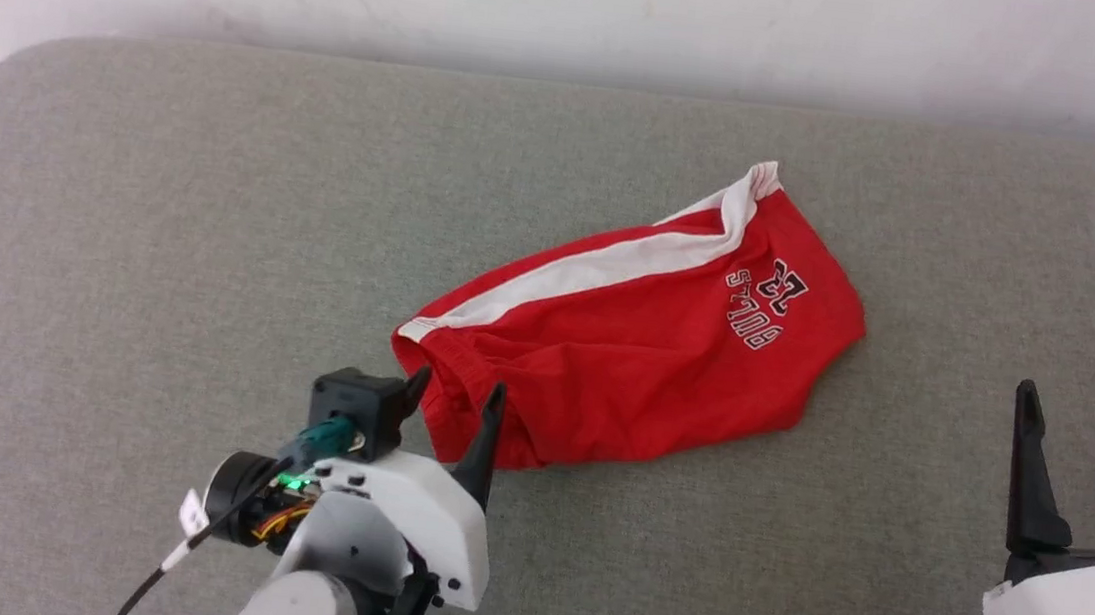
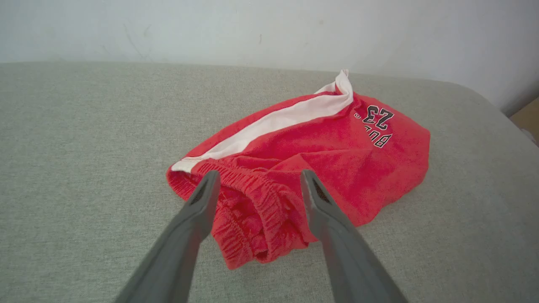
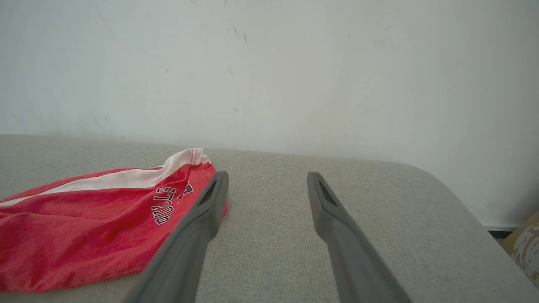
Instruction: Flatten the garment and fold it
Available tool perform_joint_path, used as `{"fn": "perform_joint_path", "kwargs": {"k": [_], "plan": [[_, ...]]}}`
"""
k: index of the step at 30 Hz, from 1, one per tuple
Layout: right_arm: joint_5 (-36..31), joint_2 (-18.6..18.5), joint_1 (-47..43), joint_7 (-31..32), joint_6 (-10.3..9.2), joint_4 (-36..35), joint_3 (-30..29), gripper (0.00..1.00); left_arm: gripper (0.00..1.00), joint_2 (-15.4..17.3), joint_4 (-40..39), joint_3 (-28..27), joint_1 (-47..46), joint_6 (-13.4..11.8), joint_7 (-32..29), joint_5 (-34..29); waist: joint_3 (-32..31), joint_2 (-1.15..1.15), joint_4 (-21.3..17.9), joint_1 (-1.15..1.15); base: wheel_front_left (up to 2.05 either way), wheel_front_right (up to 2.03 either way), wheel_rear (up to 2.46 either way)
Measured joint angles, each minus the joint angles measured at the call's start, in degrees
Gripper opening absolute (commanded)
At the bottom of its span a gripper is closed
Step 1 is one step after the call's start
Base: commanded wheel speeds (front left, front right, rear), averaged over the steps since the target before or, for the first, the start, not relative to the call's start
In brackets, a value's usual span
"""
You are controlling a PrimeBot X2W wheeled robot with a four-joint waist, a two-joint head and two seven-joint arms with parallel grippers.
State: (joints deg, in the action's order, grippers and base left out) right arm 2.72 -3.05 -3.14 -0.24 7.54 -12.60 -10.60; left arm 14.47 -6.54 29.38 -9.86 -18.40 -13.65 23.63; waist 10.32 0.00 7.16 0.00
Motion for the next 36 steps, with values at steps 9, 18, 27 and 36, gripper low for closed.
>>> {"fn": "perform_joint_path", "kwargs": {"k": [9,18,27,36], "plan": [[0.3,0.0,0.9,-0.6,0.00,1.9,0.3,1.00,1.00,-1.2,5.9,-0.3,-1.5,-1.9,-2.4,0.3,2.9,0.00,-0.9,0.00,0.00,0.00,0.00],[0.2,0.0,1.9,-0.5,0.00,2.3,1.6,1.00,1.00,-4.0,11.2,-3.2,-1.4,-2.3,-4.8,6.9,4.3,0.00,-1.4,0.00,0.00,0.00,0.00],[-1.6,0.0,3.4,0.4,0.00,2.7,3.4,1.00,0.00,-5.7,14.7,-4.4,-2.9,0.6,-3.5,10.2,5.0,0.00,-1.3,-0.01,0.00,0.00,0.00],[-1.4,-0.5,12.1,12.1,0.00,3.2,6.8,1.00,0.00,-5.7,14.2,-3.6,-2.9,2.7,-1.3,10.6,5.9,0.00,-0.3,-0.01,0.00,0.00,0.00]]}}
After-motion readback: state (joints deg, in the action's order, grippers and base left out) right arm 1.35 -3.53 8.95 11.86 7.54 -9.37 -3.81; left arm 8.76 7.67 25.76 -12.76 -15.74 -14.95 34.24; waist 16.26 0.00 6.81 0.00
